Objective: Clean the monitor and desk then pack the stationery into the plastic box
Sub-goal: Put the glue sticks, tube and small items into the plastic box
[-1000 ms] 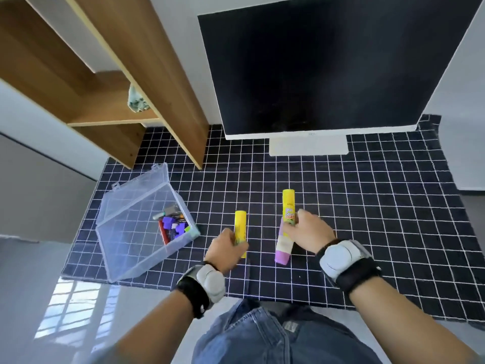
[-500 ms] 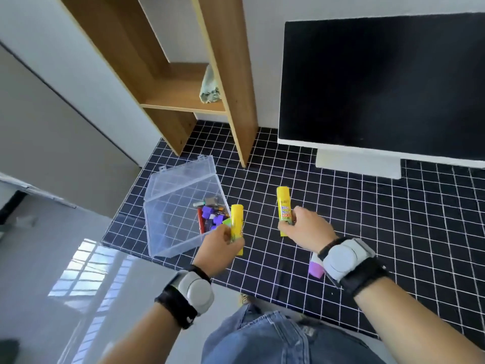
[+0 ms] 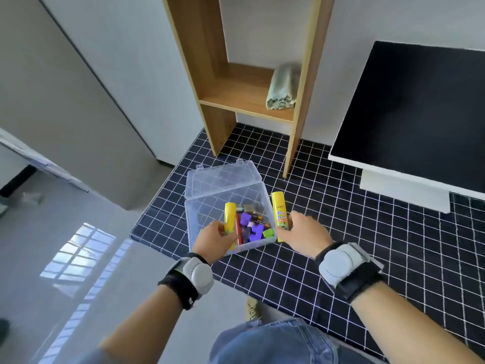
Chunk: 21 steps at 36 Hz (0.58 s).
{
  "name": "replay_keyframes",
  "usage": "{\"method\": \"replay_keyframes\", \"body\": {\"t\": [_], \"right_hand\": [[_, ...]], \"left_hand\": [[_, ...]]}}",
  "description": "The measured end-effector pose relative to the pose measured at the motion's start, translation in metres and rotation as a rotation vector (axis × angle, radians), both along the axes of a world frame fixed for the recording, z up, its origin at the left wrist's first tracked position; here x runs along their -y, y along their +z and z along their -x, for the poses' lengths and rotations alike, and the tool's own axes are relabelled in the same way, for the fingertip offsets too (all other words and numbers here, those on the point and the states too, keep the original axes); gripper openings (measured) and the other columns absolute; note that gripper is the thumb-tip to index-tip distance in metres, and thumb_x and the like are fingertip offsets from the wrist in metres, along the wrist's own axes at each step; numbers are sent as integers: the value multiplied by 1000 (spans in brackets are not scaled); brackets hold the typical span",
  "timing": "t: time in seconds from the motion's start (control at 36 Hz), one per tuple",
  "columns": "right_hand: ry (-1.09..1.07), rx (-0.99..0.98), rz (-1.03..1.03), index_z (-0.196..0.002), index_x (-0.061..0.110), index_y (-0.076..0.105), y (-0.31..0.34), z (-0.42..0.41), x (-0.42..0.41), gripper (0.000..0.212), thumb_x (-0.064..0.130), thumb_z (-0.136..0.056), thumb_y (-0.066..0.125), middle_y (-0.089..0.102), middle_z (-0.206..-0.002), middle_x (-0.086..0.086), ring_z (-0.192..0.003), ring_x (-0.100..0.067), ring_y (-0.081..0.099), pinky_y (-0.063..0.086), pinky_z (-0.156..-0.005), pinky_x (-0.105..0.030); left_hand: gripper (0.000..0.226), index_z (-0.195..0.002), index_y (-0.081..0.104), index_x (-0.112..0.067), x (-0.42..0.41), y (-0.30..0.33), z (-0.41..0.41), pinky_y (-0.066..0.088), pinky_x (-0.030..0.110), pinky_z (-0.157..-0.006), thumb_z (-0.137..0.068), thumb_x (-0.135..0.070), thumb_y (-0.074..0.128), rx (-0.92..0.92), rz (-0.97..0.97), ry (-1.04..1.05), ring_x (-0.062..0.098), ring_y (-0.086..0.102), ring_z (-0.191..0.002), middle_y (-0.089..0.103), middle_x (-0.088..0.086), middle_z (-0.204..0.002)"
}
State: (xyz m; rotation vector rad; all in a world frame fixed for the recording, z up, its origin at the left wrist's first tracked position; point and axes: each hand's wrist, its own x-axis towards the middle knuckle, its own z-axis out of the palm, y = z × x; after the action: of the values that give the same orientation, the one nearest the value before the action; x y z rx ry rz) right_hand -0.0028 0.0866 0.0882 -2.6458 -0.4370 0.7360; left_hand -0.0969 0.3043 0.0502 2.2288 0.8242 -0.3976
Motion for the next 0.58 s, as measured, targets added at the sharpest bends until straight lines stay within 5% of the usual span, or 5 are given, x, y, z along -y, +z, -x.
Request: {"method": "replay_keyframes", "body": {"t": [0.11,0.31,0.44,0.58], "right_hand": [[7,-18,35,-93,26,51,0,2,-19,30,55,-88,54,58,-79,7,-72,-16,59,51,-69,-36],[30,27,103,-96,22,49,0,5,-39,29,51,-92,51,51,-74,6,-63,-12,50,37,-58,-31],[30,41,128,-97,22,48,-1,7,-42,30,52,-93,51,49,-72,6,-57,-8,45,34,-52,-26],[29,38,160,-96,23,48,-4,6,-45,31,54,-92,50,50,-73,6,-58,-9,46,36,-54,-28]], "left_hand": [[26,-74,49,-16,-16,-10,-8,34,27,-54,-87,-34,61,-21,-8,-9,16,46,-60,50,-5,-65],[28,-73,56,-14,-30,-34,-28,38,25,-52,-91,-35,58,-158,34,-49,11,54,-57,56,-6,-63],[29,-95,67,-9,-28,-48,-40,50,29,-70,-92,-37,56,-266,63,-56,26,64,-81,68,6,-89],[32,-96,61,-12,-26,-60,-44,51,30,-72,-90,-44,61,-302,74,-19,30,68,-93,69,10,-101]]}}
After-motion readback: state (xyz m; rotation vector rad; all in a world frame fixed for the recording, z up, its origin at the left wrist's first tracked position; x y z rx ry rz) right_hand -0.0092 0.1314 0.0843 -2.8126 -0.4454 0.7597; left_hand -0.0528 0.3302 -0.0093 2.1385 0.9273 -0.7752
